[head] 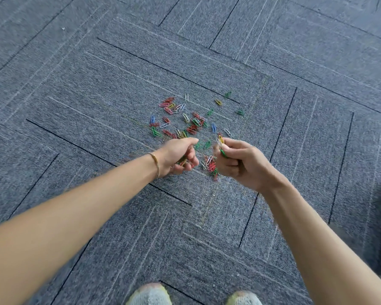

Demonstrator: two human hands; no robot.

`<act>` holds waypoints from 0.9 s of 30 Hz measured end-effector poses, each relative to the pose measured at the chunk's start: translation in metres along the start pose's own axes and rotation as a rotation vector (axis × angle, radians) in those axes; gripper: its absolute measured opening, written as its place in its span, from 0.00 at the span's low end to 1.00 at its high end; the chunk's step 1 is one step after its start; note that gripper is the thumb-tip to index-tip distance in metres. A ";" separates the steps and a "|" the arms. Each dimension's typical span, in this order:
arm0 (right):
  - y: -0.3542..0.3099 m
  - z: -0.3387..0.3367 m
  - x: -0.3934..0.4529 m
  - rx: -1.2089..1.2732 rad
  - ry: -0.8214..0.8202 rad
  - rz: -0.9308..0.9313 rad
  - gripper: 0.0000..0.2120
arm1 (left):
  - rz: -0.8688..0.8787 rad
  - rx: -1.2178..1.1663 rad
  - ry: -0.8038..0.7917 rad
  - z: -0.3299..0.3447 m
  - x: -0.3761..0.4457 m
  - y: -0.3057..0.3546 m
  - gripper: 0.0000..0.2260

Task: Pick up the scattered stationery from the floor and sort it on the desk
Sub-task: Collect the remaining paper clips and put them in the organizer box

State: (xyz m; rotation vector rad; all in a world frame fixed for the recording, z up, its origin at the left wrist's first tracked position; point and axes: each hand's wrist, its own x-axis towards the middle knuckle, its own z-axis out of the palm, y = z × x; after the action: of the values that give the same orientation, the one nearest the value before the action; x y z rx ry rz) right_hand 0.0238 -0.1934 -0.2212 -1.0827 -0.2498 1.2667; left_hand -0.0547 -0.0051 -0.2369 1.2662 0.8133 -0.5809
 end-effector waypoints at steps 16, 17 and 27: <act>0.000 -0.015 -0.016 -0.135 0.348 -0.083 0.17 | 0.768 1.710 0.401 0.053 0.011 -0.017 0.22; 0.002 -0.015 -0.016 -0.142 0.356 -0.083 0.14 | 0.770 1.699 0.404 0.055 0.010 -0.019 0.20; 0.033 -0.018 -0.013 -1.086 0.771 0.088 0.25 | 0.496 0.630 0.099 0.032 -0.001 -0.019 0.15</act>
State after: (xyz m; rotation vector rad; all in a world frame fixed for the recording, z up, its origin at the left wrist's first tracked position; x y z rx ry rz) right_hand 0.0106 -0.2167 -0.2512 -2.4369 -0.2972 0.6396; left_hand -0.0629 -0.0407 -0.2443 2.0086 0.3654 -0.3768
